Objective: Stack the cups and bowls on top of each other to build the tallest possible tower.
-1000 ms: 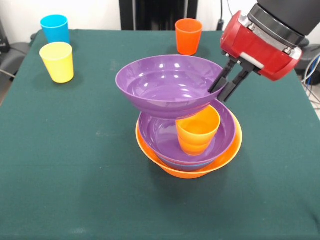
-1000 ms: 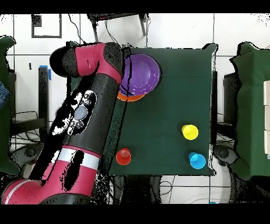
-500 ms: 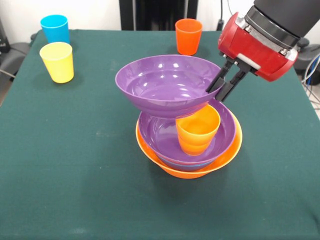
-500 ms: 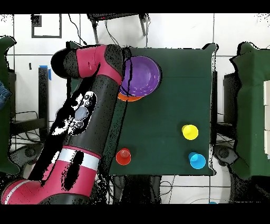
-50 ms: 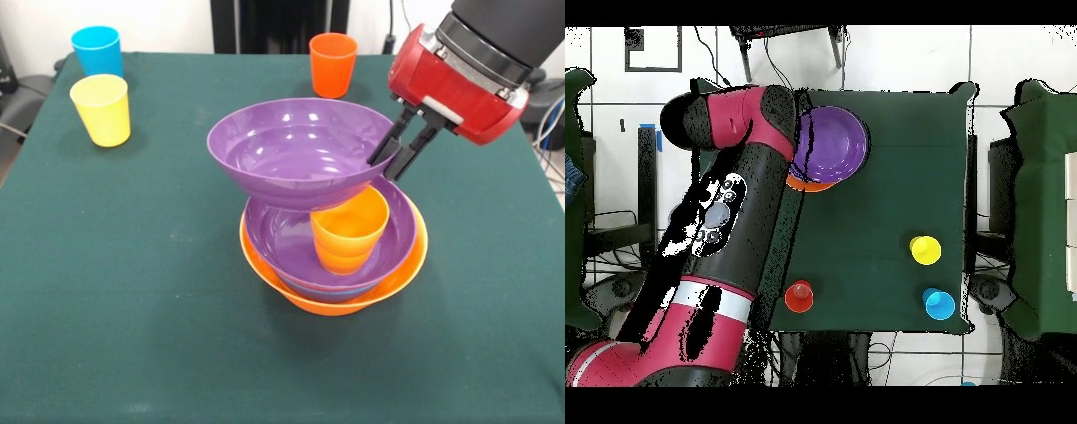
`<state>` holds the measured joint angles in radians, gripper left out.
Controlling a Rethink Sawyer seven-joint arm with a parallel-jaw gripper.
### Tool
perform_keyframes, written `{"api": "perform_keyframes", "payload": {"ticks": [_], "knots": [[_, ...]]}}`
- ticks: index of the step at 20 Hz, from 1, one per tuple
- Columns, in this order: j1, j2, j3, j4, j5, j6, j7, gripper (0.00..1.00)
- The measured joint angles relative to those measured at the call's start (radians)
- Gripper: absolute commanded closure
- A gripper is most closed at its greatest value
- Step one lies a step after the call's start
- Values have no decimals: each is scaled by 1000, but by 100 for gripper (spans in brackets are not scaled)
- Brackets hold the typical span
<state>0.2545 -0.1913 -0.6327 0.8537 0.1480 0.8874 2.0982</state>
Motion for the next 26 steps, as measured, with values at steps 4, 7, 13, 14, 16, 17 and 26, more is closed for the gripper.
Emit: {"api": "perform_keyframes", "payload": {"ticks": [4,7,13,14,16,17,26], "knots": [[7,12,-5,-1,2,0,20,100],[9,13,-6,-1,2,0,28,100],[14,13,-6,-1,3,0,49,100],[15,13,-6,-1,4,0,53,100],[15,13,-6,-2,5,0,57,100],[15,13,-6,-2,7,0,60,100],[18,14,-10,-13,7,2,70,100]]}}
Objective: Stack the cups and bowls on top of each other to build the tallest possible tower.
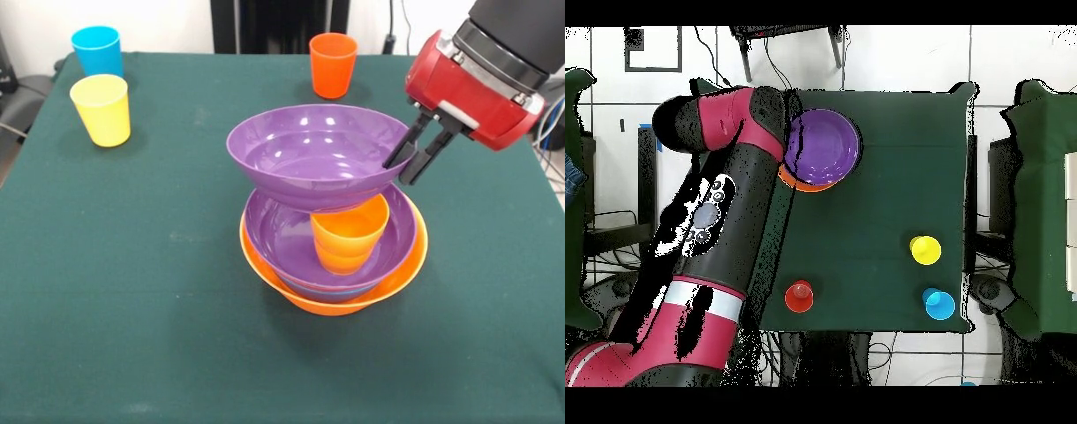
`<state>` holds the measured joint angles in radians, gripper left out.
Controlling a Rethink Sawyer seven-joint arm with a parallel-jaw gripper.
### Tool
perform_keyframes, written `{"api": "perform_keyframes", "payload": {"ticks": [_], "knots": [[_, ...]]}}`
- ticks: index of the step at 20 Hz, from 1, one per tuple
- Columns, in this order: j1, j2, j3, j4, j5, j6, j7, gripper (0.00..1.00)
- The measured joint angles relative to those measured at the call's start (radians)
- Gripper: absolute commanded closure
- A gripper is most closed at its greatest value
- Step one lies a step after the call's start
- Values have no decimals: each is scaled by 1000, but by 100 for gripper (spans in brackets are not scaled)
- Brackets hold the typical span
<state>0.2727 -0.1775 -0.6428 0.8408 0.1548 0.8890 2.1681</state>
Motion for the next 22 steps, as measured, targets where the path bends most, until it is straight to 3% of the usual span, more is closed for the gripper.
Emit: {"api": "perform_keyframes", "payload": {"ticks": [22], "knots": [[-18,-12,-2,-14,2,50,1,100]]}}
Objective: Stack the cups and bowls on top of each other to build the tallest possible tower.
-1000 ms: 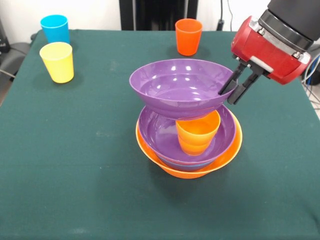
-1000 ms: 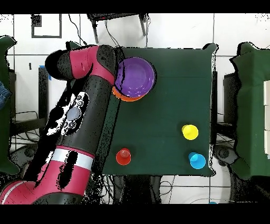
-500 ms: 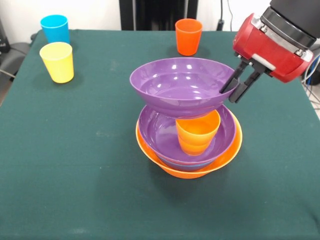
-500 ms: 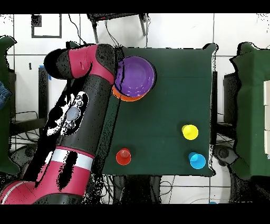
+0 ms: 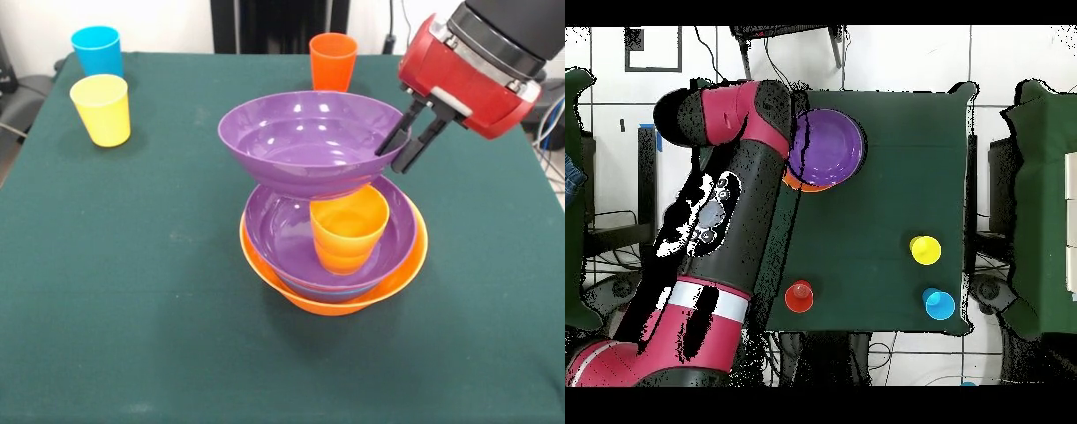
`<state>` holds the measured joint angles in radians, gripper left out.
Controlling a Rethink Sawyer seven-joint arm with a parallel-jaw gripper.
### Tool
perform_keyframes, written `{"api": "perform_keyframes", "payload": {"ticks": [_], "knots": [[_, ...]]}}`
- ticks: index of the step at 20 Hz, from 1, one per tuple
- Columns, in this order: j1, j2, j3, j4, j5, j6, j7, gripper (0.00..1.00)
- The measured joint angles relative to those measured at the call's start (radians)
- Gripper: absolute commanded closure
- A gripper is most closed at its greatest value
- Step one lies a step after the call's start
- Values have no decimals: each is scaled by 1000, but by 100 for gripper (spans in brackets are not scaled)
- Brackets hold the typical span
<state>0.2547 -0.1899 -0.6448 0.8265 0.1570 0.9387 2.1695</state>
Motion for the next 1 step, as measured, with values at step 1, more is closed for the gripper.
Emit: {"api": "perform_keyframes", "payload": {"ticks": [1], "knots": [[-1,0,0,0,0,0,0,100]]}}
